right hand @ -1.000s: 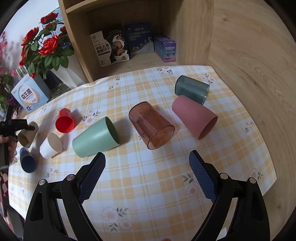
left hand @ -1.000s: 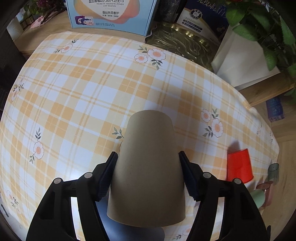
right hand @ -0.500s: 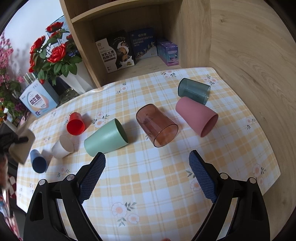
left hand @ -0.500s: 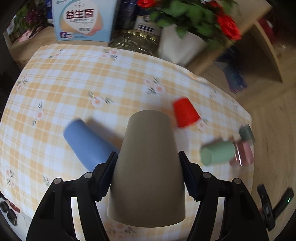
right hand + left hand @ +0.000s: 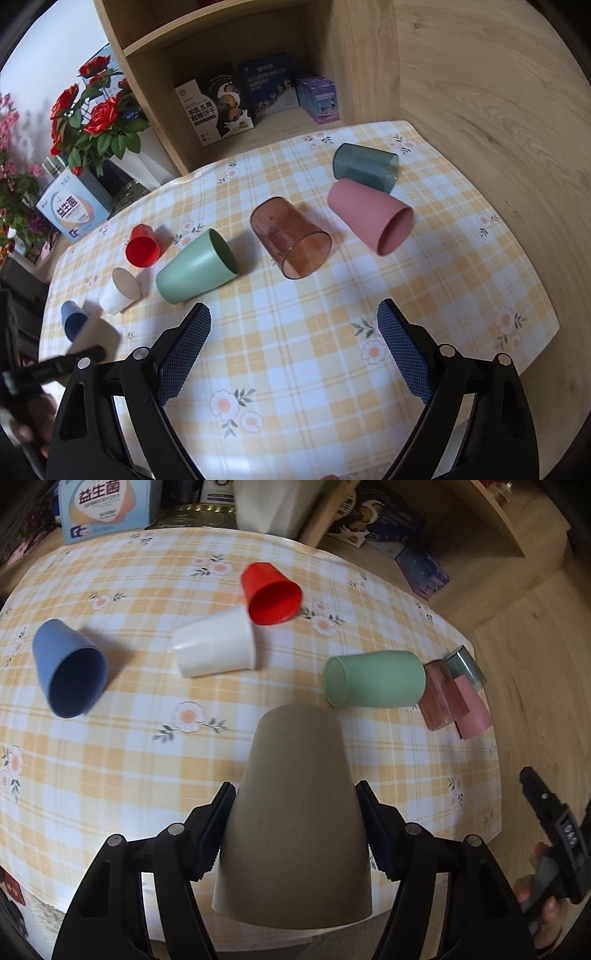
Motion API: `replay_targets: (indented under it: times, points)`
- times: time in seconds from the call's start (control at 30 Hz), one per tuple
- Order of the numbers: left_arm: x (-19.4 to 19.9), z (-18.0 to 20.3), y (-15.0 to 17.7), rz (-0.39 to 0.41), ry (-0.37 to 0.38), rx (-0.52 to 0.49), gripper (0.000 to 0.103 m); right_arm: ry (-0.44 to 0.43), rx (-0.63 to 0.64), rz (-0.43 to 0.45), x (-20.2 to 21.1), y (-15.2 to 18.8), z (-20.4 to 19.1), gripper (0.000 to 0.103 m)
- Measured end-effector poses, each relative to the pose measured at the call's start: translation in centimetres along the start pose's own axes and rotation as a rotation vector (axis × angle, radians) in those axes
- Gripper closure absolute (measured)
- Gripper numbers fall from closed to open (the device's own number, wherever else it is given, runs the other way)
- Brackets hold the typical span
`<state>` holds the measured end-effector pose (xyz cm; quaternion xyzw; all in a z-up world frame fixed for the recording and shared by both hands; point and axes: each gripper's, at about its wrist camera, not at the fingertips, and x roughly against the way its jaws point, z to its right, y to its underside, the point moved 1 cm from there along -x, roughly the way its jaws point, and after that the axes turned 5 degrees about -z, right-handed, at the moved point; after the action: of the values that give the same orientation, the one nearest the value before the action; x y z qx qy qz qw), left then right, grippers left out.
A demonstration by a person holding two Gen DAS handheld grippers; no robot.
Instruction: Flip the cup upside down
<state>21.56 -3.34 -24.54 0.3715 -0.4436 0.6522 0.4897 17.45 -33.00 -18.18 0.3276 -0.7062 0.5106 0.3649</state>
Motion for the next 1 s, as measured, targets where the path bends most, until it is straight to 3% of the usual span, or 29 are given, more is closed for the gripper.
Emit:
replay_targets:
  times: [0.2,0.3,0.4,0.57,1.0]
  points:
    - [-4.2,3.5,1.1,-0.059,0.0,-0.055,0.04,0.012,-0.009,0.002,0.3,0.2,1.3,0.014]
    - [-4.6,5.3,1.7,-0.035,-0.02,-0.115,0.04,0.012,-0.017,0.002,0.4,0.5,1.8,0.014]
    - [-5.7,6.1,2.5,-0.081,-0.001,-0.114,0.041,0.016,-0.025,-0.007,0.2,0.7,2.3,0.014]
    - [-7.7,5.8,3.5,-0.16,0.028,-0.081,0.042,0.022,-0.034,-0.003,0.4,0.8,2.9,0.014]
    - [-8.3,6.9,3.8,-0.182,0.088,-0.097,0.041,0.034,-0.023,-0.037,-0.1,1.7,2.8,0.014]
